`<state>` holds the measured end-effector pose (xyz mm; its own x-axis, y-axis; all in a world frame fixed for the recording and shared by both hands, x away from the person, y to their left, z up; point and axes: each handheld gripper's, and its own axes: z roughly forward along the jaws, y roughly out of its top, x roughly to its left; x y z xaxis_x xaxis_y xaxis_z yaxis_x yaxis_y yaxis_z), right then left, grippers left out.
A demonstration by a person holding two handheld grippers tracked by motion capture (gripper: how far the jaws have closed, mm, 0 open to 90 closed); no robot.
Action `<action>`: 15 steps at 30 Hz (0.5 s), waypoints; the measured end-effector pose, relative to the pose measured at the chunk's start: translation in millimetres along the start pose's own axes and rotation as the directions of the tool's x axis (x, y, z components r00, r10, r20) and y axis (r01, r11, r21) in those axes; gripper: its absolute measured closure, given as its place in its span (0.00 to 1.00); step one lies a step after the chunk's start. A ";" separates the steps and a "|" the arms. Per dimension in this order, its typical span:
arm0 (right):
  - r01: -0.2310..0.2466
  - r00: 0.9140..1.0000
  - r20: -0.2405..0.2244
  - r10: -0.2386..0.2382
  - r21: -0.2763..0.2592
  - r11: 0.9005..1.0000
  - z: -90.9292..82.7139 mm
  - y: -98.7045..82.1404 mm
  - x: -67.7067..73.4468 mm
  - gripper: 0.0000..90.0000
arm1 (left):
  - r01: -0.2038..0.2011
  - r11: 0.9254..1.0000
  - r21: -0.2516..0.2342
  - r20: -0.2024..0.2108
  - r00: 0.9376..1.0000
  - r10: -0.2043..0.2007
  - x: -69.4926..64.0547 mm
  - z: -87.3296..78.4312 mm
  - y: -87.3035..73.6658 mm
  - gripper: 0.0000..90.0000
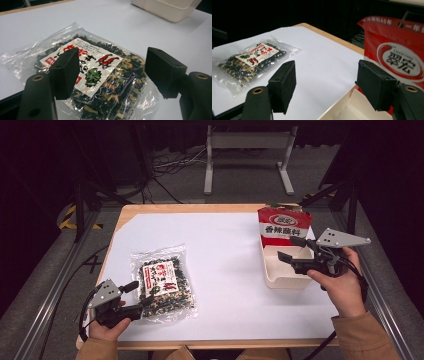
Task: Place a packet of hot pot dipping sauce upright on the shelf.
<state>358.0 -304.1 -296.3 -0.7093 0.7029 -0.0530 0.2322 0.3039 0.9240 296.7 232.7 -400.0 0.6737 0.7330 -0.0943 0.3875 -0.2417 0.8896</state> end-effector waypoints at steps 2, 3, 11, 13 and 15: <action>-0.008 1.000 0.002 0.008 0.002 1.000 -0.1 -6.1 1.9 0.36 | -0.007 1.000 0.001 0.000 1.000 0.007 0.3 0.1 0.3 0.32; -0.011 1.000 -0.001 0.011 0.004 1.000 0.2 -8.4 2.2 0.36 | -0.006 1.000 0.000 -0.001 1.000 0.006 -0.1 0.2 0.4 0.32; -0.006 1.000 0.003 0.006 0.034 0.999 1.1 -21.4 7.4 0.41 | -0.013 1.000 -0.010 0.000 1.000 0.013 2.2 -3.3 6.0 0.30; -0.006 1.000 -0.005 0.006 0.032 0.999 0.2 -24.6 9.7 0.44 | -0.005 1.000 -0.008 -0.006 1.000 0.005 2.5 -6.3 7.6 0.28; -0.002 1.000 -0.013 0.002 0.032 0.999 0.1 -28.1 12.4 0.45 | -0.007 1.000 -0.011 -0.026 1.000 0.007 3.6 -10.3 8.2 0.28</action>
<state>342.8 -303.9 -322.9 -0.7171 0.6955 -0.0460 0.2546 0.3228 0.9116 295.8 240.0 -388.5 0.6599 0.7475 -0.0766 0.3757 -0.2399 0.8951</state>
